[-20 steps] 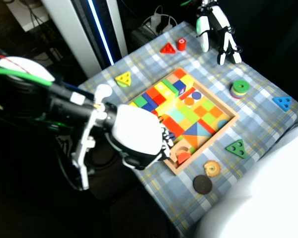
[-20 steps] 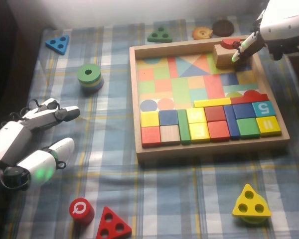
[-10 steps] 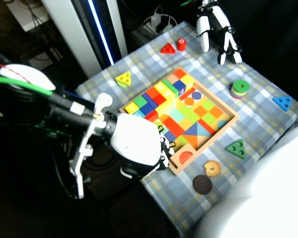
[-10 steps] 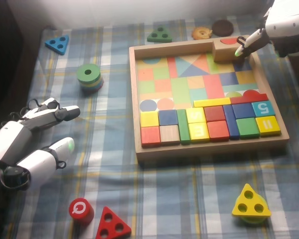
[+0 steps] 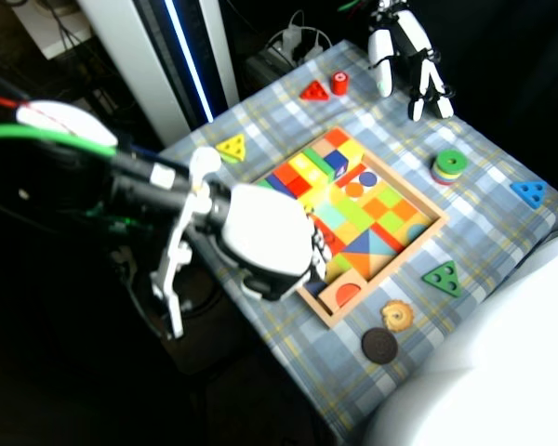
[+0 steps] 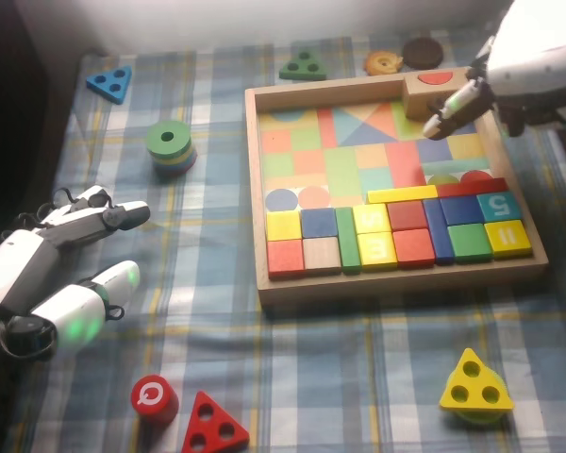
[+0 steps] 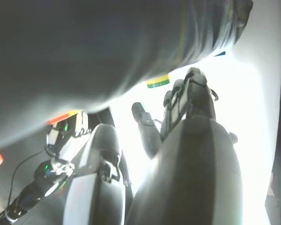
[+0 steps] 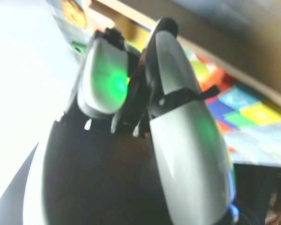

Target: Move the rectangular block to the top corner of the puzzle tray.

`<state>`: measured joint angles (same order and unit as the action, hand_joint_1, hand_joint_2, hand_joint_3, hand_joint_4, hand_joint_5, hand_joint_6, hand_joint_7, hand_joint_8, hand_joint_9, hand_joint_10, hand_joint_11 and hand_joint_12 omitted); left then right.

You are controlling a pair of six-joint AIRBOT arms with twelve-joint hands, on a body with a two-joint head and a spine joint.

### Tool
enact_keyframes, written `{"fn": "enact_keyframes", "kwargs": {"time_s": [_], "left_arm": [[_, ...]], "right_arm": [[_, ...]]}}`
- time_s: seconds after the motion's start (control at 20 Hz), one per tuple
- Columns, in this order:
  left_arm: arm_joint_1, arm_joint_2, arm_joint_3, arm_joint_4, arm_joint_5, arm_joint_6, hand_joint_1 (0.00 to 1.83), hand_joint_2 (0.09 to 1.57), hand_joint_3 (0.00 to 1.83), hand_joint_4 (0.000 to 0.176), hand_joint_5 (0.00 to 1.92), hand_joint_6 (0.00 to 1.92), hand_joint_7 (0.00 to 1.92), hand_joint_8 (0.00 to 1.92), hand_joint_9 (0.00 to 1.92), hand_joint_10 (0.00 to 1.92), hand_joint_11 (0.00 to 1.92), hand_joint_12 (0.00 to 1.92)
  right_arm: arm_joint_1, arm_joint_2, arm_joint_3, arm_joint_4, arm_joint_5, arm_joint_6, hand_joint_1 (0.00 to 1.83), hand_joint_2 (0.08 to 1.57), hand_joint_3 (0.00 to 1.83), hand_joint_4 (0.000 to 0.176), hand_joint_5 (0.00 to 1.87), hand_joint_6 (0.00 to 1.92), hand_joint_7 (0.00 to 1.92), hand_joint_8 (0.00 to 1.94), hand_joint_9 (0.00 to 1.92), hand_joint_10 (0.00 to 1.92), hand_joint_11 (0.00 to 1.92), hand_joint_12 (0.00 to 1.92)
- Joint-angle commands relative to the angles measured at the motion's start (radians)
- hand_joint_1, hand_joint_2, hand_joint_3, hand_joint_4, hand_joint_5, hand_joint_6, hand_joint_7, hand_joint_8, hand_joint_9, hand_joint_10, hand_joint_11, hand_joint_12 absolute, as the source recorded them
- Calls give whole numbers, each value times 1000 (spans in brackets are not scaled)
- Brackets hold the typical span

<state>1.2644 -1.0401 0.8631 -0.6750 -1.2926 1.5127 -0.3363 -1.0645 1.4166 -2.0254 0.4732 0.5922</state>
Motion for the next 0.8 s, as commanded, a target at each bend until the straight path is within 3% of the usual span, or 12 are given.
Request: {"fn": "enact_keyframes", "kwargs": {"time_s": [0.0, 0.05, 0.1, 0.15, 0.2, 0.25, 0.35, 0.45, 0.55, 0.6, 0.7, 0.75], "left_arm": [[-2, 2, 0, 32, -120, -8, 725, 1387, 4, 57, 557, 1, 136, 0, 70, 0, 0, 0], [0, 3, -2, 30, -123, -8, 719, 1385, 2, 74, 554, 0, 136, 1, 74, 2, 0, 0], [2, 4, -3, 28, -128, -8, 717, 1385, 2, 74, 554, 0, 136, 1, 72, 1, 0, 0], [3, 6, -5, 25, -132, -8, 687, 1389, 3, 71, 557, 1, 144, 3, 92, 8, 0, 0], [4, 10, -7, 23, -138, -8, 679, 1387, 2, 78, 553, 0, 146, 3, 99, 10, 0, 0], [5, 11, -9, 21, -142, -8, 664, 1388, 2, 83, 552, 0, 140, 0, 89, 5, 0, 0], [10, 13, -13, 13, -156, -8, 616, 1386, 2, 99, 565, 3, 151, 1, 105, 7, 0, 0], [21, 18, -22, -3, -189, -8, 610, 1389, 3, 103, 565, 2, 157, 3, 118, 11, 0, 0], [33, 25, -31, -16, -215, -8, 645, 1396, 2, 96, 558, 0, 155, 1, 107, 4, 0, 0], [36, 29, -34, -19, -225, -8, 669, 1392, 0, 92, 557, 0, 157, 1, 105, 2, 0, 0], [42, 34, -38, -26, -243, -8, 716, 1382, 0, 91, 562, 2, 153, 0, 85, 3, 0, 0], [45, 36, -40, -30, -252, -8, 694, 1386, 0, 90, 557, 1, 155, 1, 90, 5, 0, 0]], "right_arm": [[30, 11, -9, 41, -39, -2, 1531, 1211, 0, 12, 493, 13, 1302, 1941, 1513, 1921, 1587, 1921], [51, 29, -19, 50, -39, -3, 1516, 1221, 2, 28, 472, 3, 1312, 1941, 1503, 1921, 1569, 1921], [65, 52, -33, 86, -39, -5, 1497, 1236, 8, 32, 443, 5, 1270, 1941, 1464, 1921, 1539, 1921], [65, 81, -53, 186, -40, -80, 1548, 1226, 2, 0, 433, 3, 1248, 1941, 1464, 1921, 1546, 1921], [65, 114, -83, 299, -42, -180, 1539, 1228, 3, 0, 433, 2, 1169, 1941, 1453, 1921, 1535, 1921], [67, 140, -108, 334, -57, -196, 1536, 1226, 1, 0, 439, 3, 1192, 1941, 1457, 1921, 1541, 1921], [68, 205, -166, 605, -70, -422, 1463, 1246, 9, 71, 416, 3, 1220, 1941, 1446, 1921, 1500, 1921], [64, 276, -258, 899, -69, -748, 1452, 1243, 6, 62, 444, 7, 1209, 1923, 1476, 1921, 1515, 1921], [14, 326, -339, 1172, -22, -1060, 1437, 1283, 19, 38, 433, 1, 1303, 1940, 1508, 1921, 1523, 1921], [-31, 348, -377, 1326, 23, -1209, 1459, 1283, 16, 10, 432, 0, 1338, 1941, 1534, 1921, 1541, 1921], [-118, 362, -410, 1533, 112, -1376, 1497, 1275, 8, 27, 432, 0, 1339, 1941, 1535, 1921, 1537, 1921], [-183, 363, -423, 1651, 182, -1458, 1390, 1285, 10, 32, 390, 2, 1312, 1941, 1509, 1921, 1489, 1921]]}}
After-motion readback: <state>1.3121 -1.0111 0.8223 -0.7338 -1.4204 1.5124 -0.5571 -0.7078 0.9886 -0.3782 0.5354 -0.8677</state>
